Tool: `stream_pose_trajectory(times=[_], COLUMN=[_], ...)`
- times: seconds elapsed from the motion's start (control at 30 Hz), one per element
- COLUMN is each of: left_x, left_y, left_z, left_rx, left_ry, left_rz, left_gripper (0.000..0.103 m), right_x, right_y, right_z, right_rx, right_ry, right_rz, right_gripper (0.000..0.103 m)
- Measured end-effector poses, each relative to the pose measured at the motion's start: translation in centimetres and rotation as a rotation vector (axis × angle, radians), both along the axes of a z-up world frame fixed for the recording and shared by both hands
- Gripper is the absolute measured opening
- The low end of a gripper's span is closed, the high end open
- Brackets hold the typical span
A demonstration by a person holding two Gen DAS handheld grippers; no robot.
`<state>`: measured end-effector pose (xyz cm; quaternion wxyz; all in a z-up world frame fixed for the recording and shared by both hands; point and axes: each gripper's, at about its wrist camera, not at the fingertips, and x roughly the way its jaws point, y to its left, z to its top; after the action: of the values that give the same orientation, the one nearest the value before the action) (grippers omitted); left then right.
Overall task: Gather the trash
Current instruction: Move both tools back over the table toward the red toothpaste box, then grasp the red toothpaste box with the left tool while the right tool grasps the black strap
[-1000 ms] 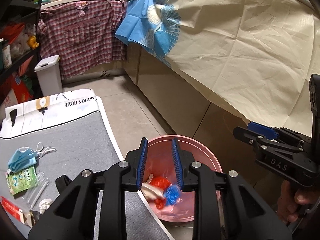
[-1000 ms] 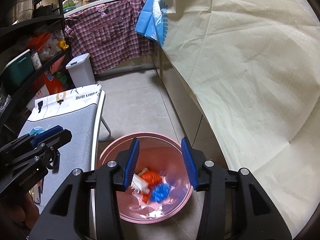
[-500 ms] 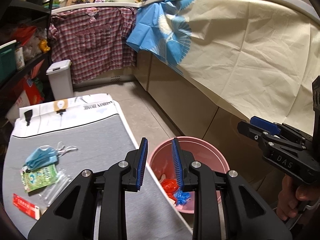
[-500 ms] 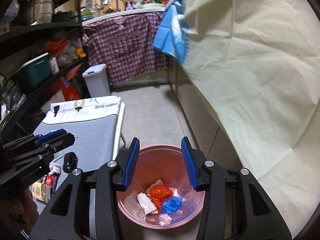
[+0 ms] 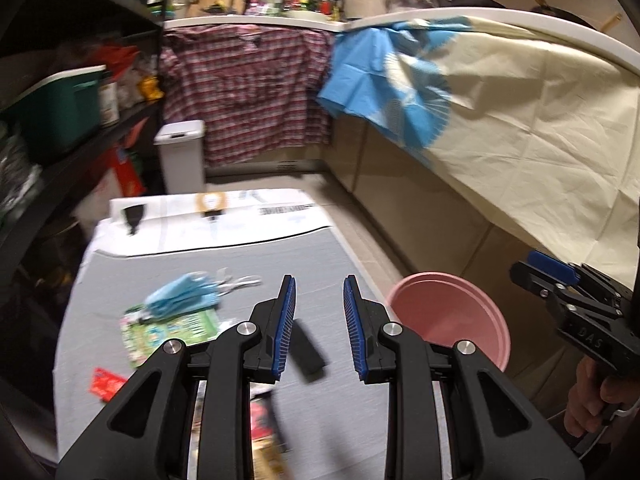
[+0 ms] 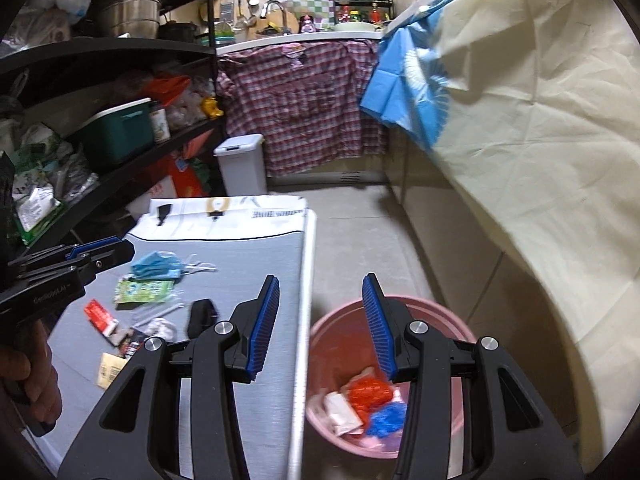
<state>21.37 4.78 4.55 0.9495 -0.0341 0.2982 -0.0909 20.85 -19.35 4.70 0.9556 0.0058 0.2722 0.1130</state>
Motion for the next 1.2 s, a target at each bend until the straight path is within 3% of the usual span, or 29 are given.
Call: stream_pose_trajectory(times=[0.47,0.63,0.83,1.2], left_x=[-2.8,-2.7,-2.0,-0.3], left_y=[10.5,13.4,13.5,14.5], left_z=[-3.3,-5.0,-6.8,-9.8], left_rx=[0.003,-0.051,-0.05,-0.092], left_ry=[0.073,0.126,0.162,0.267], left_rz=[0.244,0.348,0.407,0.54], left_gripper=[0.025,0.04,0.051,0.055], right_x=[-0.3,0.3,1.2,3.4], right_y=[8.2,10.3,12.4,14.3], right_z=[-3.6,-4.9,-6.2,-8.3], right_rx=[0.003,-0.011,-0.038,-0.076], right_ry=[0.03,0.049,0.067,0.11], right_rz=[0.146,0.176,0.209,0.219], right_gripper=[0.044,0.044,0.045,0.053])
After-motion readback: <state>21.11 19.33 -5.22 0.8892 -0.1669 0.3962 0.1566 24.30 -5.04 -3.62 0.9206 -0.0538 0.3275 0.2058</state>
